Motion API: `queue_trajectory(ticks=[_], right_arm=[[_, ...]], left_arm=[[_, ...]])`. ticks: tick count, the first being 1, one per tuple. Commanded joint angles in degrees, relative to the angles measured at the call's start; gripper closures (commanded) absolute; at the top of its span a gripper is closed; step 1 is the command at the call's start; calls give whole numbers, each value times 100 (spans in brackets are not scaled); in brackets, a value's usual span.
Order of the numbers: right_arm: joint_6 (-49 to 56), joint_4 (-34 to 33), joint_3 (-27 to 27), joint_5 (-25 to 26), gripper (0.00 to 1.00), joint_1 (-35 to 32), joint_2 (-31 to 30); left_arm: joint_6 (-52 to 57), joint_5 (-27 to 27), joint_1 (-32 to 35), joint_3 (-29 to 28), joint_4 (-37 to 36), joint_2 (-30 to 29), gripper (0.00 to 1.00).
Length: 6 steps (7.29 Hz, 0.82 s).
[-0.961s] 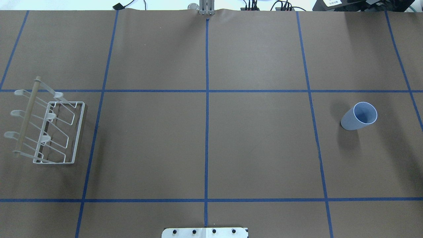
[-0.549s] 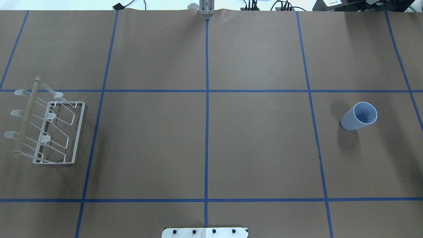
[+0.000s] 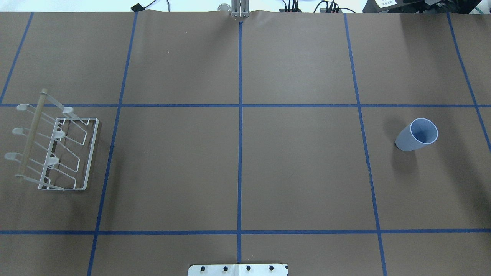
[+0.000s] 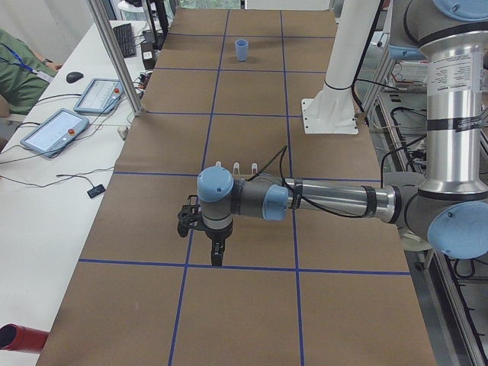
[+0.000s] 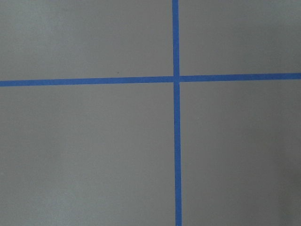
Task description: Hang cup on cup holder
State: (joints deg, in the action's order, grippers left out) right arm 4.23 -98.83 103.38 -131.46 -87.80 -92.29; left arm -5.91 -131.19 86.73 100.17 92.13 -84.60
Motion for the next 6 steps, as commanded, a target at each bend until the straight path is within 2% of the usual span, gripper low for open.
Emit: queue_trajectory(ticks=[1,2,3,4,5,6], right_arm=[[43,294,-2,76,0,17,210],[-27,321,-63,16,0,104,220],[-10,390,-90,-272,0,114,220],[-27,965,-134,-475,0,297,237],[-358,1406,-169,-451,0,542,237],[-1136,1480,-169,-424,0,1084,394]], left_arm=[[2,-20,-7,81,-11,-144,1],[2,-11,-7,73,-3,-144,1],[-7,-90,10,82,6,-127,1],[-16,-160,2,56,6,-153,1],[1,-169,10,81,24,-127,1],[-7,-161,10,99,50,-109,1]])
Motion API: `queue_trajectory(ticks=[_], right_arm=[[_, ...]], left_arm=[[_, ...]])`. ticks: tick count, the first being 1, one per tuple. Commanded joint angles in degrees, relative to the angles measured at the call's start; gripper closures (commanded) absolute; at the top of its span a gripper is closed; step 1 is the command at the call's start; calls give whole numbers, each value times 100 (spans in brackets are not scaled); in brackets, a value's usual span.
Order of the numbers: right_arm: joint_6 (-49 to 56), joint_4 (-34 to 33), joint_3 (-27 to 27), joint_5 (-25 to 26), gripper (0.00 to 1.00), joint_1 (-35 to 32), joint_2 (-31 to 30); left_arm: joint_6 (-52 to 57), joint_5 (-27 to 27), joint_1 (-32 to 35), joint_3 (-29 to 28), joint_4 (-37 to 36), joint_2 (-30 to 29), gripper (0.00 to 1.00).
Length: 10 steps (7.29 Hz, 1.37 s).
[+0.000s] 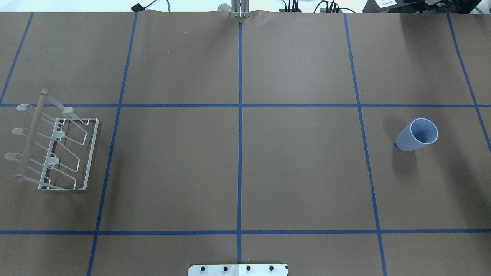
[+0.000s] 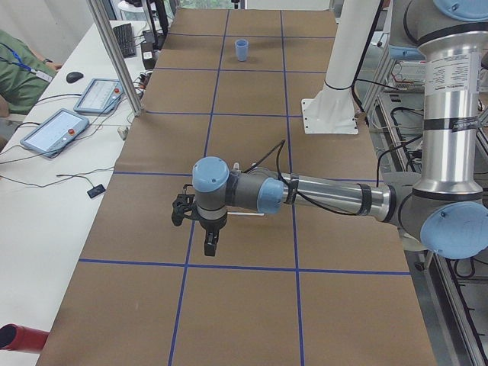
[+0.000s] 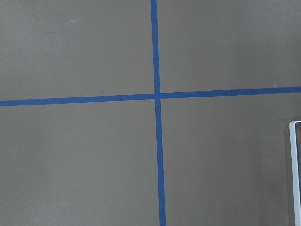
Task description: Hang cup on cup holder
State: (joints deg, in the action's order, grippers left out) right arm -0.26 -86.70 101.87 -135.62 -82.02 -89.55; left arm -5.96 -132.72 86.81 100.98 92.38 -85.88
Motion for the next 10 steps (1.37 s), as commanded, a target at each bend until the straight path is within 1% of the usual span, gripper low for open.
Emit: queue_trajectory(ticks=[1,2,3,4,5,7,9,10], right_arm=[[-1338,277,-105,78,0,964,331],[-1545,381,-123,79,0,1160,412],[-1547,426,-280,79,0,1301,430],[-1582,609,-482,70,0,1485,517],[-1600,620,-710,44,0,1548,587],[-1609,620,-730,-52,0,1566,615],[-1600,628,-660,-342,0,1592,623],[-1600,628,-660,-343,0,1636,606]], left_arm=[[7,36,3,-16,34,27,1],[7,36,3,-34,34,27,1],[-11,27,3,-8,34,27,1],[-2,19,3,18,43,27,1],[-11,27,3,10,34,1,1],[-2,27,3,-26,34,-43,1],[-2,27,3,-43,34,-26,1],[-11,27,3,-26,34,-17,1]])
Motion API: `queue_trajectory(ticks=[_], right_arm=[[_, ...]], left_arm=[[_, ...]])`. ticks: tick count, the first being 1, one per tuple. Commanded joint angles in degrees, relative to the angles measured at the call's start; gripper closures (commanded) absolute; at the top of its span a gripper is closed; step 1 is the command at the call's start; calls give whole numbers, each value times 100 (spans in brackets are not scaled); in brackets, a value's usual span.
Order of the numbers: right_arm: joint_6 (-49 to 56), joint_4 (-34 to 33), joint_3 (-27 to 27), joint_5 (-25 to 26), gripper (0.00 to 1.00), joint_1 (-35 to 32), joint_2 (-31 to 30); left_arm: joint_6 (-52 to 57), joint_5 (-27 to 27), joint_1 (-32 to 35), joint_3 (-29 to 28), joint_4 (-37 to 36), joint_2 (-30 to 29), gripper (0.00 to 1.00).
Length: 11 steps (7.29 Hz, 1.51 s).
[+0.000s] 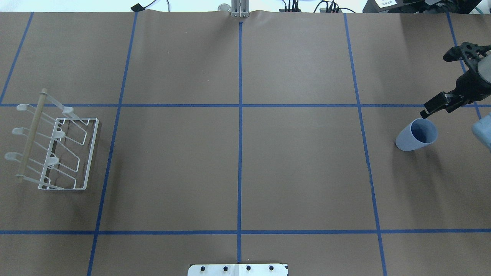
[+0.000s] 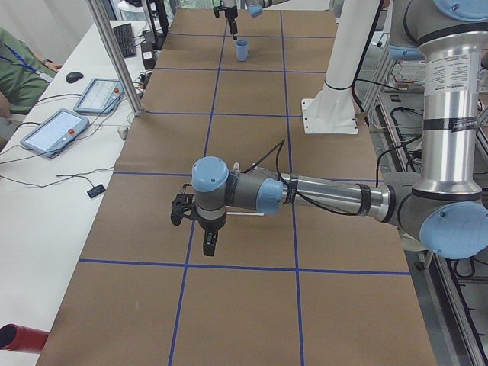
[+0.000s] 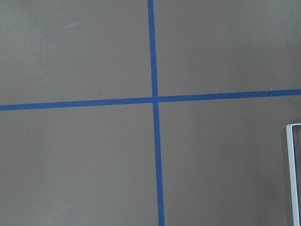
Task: Hang cup on cup holder
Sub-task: 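Lower the right gripper into the light blue cup's rim and grasp it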
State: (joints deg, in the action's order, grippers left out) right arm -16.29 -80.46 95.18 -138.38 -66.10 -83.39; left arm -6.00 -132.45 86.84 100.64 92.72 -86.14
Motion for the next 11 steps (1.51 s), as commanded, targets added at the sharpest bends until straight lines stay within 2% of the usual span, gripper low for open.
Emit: queue_trajectory(ticks=[1,5,6,7,8,11], right_arm=[[12,4,-8,-58,0,79,-54],[12,-75,-61,-49,0,404,-72],[12,-75,-70,-66,3,405,-81],[4,-75,-70,-32,45,405,-116],[30,-15,-70,3,99,405,-134],[65,4,140,-5,100,379,-204]], left_arm=[[-15,-17,0,8,0,19,1],[-33,-26,0,35,0,36,1],[-50,-26,0,35,0,28,1],[-51,-35,0,43,0,28,1],[-51,-35,0,35,0,19,1],[-59,-35,0,8,0,1,1]])
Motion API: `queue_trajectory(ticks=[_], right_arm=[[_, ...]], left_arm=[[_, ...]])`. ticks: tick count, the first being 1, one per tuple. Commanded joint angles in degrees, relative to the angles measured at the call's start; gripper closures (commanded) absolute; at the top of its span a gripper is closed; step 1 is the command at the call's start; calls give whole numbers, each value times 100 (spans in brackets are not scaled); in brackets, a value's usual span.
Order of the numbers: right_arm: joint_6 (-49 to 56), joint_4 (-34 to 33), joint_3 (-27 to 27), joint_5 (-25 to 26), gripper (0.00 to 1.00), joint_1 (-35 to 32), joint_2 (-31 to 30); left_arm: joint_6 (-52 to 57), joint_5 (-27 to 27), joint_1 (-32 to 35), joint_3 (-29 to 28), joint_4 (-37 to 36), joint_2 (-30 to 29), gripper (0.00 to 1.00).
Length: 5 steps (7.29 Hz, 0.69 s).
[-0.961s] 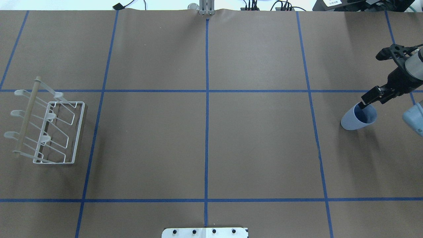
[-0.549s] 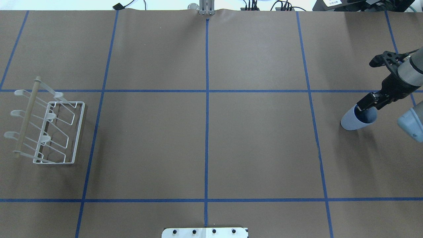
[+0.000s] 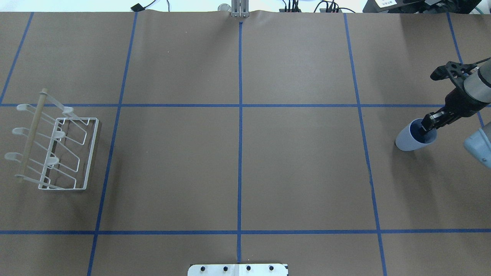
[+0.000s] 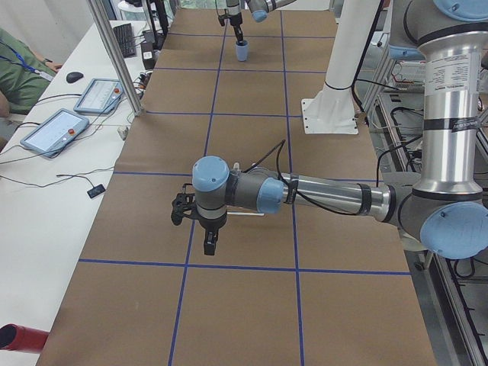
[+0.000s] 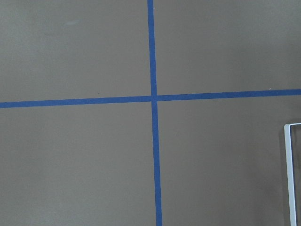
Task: Hang cup on cup holder
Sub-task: 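Lower the right gripper into the light blue cup's rim and grasp it, then lift the cup with the right gripper and carry it sideways toward the table center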
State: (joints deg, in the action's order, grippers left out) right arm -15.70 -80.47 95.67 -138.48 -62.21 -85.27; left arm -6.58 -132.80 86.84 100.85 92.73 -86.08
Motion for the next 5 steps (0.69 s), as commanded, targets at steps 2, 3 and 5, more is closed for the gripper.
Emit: queue_trajectory(ticks=[2,3,5], right_arm=[[-73,84,372,-327,100,7,19],[-100,93,547,-312,100,7,54],[-1216,1088,558,-312,100,24,483]], left_arm=[[7,0,0,92,0,30,1],[7,0,0,92,0,4,1],[7,0,-9,154,157,-162,1]])
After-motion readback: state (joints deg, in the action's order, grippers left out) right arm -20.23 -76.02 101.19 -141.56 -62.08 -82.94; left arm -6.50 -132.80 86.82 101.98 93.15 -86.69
